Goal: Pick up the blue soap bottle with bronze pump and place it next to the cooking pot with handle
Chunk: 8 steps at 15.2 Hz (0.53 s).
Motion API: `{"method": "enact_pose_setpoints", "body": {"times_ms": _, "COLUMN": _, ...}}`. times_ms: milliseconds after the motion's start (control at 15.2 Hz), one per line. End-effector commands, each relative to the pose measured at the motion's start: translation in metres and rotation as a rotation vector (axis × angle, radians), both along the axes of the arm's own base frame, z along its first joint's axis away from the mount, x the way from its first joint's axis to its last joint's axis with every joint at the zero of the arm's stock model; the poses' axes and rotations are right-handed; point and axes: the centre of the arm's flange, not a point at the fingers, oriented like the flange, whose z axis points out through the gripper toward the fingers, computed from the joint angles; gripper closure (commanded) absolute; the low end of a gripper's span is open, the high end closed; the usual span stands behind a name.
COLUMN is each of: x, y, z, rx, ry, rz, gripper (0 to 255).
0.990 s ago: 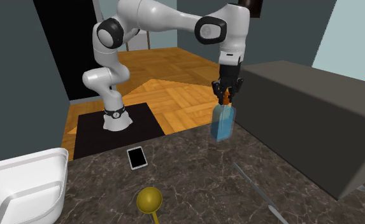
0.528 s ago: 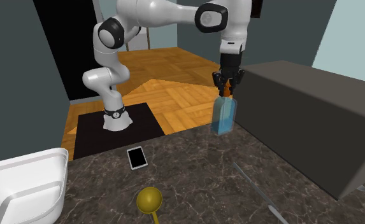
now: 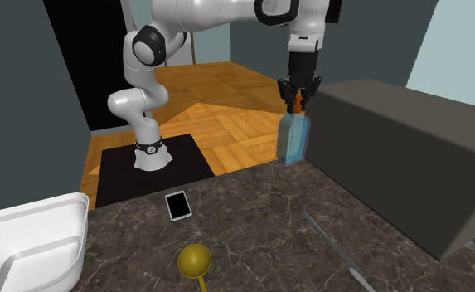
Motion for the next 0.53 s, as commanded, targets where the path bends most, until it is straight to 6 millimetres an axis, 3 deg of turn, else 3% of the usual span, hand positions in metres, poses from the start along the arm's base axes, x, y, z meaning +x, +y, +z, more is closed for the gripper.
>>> {"method": "enact_pose_setpoints", "body": {"times_ms": 0, "x": 0.000, "y": -0.001, "z": 0.012, "rx": 0.000, "ry": 0.000, "rz": 0.000, "gripper": 255}}
{"method": "enact_pose_setpoints", "body": {"times_ms": 462, "x": 0.000, "y": -0.001, "z": 0.048, "rx": 0.000, "ry": 0.000, "rz": 0.000, "gripper": 255}}
